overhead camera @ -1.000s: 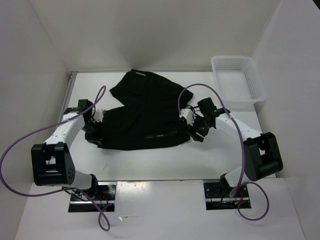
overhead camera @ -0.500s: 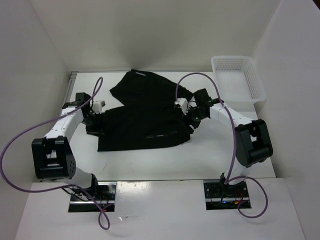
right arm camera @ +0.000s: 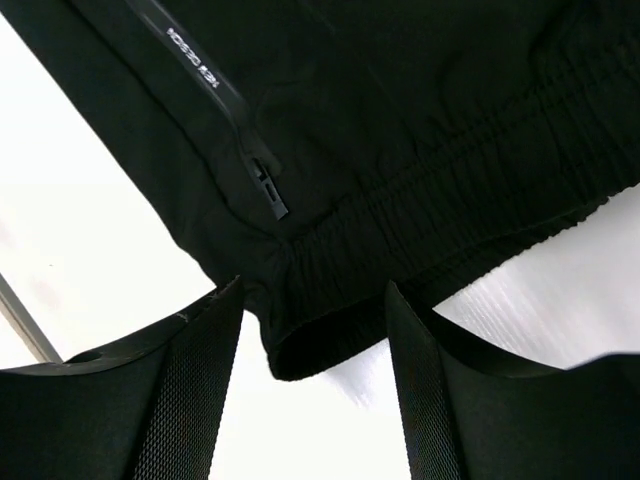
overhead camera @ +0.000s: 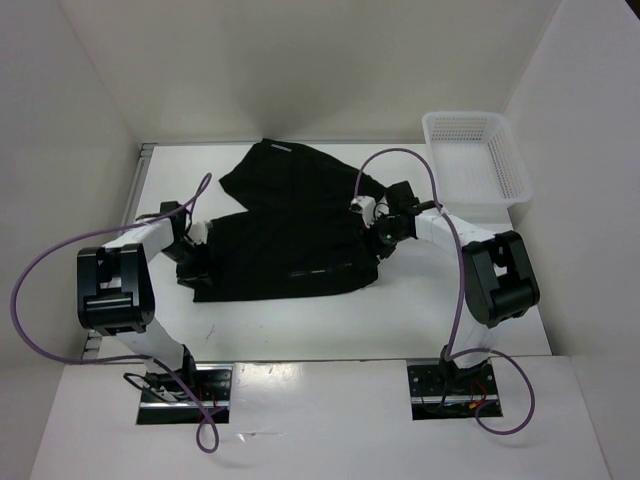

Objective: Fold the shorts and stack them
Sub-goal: Fold the shorts

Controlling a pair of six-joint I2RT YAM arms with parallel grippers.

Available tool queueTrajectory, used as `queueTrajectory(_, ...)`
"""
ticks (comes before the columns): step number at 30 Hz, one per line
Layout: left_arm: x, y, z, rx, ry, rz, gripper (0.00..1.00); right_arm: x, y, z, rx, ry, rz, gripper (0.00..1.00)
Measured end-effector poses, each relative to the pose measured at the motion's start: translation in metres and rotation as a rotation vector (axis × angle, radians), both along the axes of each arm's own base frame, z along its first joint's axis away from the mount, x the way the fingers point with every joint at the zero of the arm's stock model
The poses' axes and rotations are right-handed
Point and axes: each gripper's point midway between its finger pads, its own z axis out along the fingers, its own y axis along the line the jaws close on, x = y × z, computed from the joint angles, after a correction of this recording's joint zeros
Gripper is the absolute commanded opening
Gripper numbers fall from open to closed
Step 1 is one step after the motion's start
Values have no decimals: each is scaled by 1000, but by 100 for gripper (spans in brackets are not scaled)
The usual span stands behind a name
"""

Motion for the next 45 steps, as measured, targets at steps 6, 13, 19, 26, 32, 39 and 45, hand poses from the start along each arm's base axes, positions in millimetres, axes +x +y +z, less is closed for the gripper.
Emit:
queueTrajectory(6, -10, 2, -10, 5, 48, 6, 41, -6, -8, -20, -40, 25, -27, 59)
queueTrajectory(13, -13, 2, -13, 5, 60, 10, 12, -6, -9, -24, -50, 20, -37, 34)
queueTrajectory(19, -15, -1, -15, -16, 83, 9, 0, -4, -5, -19, -31, 7, -18, 0)
queueTrajectory(26, -7, 0, 9, -12, 55, 8, 0, 15, -5, 30, -49, -179, 152, 0)
queueTrajectory(32, -1, 0, 65, 36, -78, -15, 0, -42, -3, 84, -59, -372, 382, 0)
queueTrajectory(39, -52, -16, 52, 15, 106, -67, 8, -131, 0, 17, -118, -87, 629, 7)
queueTrajectory(45, -28, -11, 42, 57, 31, -77, 26, -129, -22, 3, -246, -70, 646, 67)
